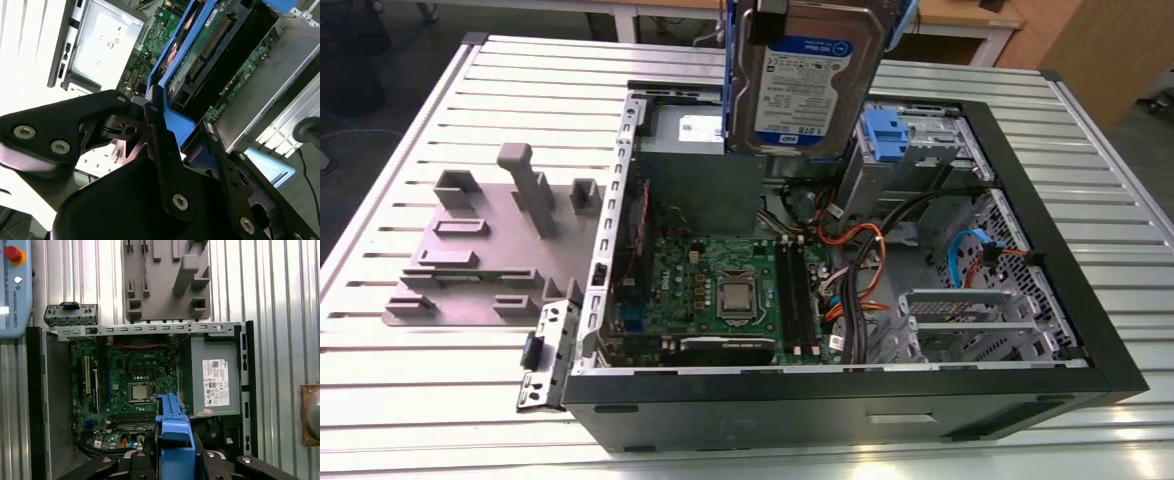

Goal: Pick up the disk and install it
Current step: 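Insert the disk into the insertion slot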

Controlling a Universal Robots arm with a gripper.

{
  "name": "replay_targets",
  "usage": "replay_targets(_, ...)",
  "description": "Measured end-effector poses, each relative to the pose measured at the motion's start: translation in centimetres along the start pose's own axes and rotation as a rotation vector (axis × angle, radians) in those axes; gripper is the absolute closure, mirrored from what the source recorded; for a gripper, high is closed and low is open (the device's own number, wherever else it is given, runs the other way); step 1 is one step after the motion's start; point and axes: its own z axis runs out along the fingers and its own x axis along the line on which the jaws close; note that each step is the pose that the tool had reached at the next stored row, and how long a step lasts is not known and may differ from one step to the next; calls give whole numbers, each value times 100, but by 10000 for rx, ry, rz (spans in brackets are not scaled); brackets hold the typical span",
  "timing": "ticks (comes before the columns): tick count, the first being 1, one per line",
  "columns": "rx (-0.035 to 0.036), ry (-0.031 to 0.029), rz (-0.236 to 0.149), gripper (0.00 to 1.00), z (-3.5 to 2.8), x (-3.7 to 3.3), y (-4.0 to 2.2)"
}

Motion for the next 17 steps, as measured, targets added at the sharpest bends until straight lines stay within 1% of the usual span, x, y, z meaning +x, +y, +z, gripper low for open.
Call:
replay_targets(3,-3,2,-50,64,-1,45,-3)
replay_targets(8,-17,8,-308,64,0,82,-5)
replay_targets(10,-19,8,-348,64,0,115,-7)
replay_targets(13,-19,16,-358,64,0,192,-11)
replay_targets(15,-19,45,-359,64,-3,226,-14)
replay_targets(17,-16,92,-358,64,-4,259,-16)
